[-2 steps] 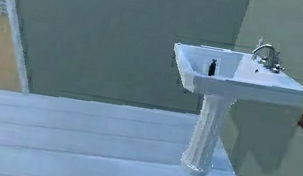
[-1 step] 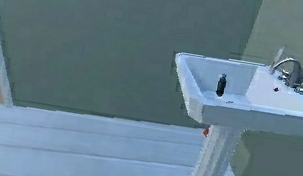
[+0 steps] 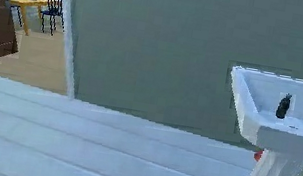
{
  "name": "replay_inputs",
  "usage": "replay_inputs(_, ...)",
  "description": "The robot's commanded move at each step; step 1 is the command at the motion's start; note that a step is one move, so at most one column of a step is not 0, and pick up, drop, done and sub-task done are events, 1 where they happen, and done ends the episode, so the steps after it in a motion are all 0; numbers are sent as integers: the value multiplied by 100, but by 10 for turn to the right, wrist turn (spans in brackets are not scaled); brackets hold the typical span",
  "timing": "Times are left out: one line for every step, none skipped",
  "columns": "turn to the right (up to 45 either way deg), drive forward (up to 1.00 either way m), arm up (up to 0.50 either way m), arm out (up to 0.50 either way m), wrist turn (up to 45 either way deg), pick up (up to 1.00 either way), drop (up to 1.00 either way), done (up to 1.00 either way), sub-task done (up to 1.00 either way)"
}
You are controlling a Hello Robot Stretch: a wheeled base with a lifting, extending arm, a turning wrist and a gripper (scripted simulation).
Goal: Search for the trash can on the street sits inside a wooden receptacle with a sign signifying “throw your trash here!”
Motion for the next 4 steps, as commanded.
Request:
replay_inputs(0, 10, 0, 0, 0, 0, 0, 0, 0)
replay_inputs(-450, 0, 0, 0, 0, 0, 0, 0, 0)
replay_inputs(-240, 0, 0, 0, 0, 0, 0, 0, 0)
replay_inputs(0, 0, 0, 0, 0, 0, 0, 100, 0)
